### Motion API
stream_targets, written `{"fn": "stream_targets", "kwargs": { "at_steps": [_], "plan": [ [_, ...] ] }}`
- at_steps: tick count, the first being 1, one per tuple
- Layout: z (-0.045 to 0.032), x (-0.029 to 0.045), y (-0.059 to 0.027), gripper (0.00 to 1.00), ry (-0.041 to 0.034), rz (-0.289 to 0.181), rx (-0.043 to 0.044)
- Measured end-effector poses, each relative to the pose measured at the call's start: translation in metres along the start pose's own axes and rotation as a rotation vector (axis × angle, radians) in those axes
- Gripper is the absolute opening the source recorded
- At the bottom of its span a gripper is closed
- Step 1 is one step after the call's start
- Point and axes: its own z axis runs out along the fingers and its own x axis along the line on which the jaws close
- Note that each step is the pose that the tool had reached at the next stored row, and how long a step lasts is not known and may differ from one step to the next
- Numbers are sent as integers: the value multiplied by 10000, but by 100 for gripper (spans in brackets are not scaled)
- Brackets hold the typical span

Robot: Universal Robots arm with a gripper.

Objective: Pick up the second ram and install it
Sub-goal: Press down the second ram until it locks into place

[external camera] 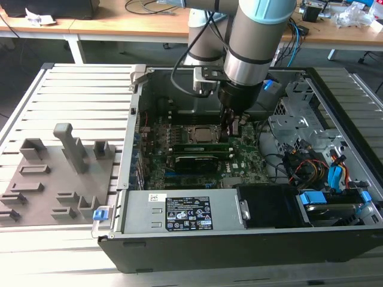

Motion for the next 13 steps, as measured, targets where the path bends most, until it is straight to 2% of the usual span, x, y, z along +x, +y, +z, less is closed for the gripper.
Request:
{"fn": "stream_targets", "kwargs": {
  "at_steps": [4,5,7,8,9,12,13],
  "plan": [
    [99,-1,-43,11,1,0,0],
    [158,1,-46,11,8,-7,-1],
    [180,1,-48,11,3,-12,-1],
    [142,-2,-46,11,-10,-13,4],
    [50,-2,-41,11,0,-12,3],
    [49,-1,-28,11,-1,-11,3],
    [51,3,25,11,2,-13,3]
  ]
}}
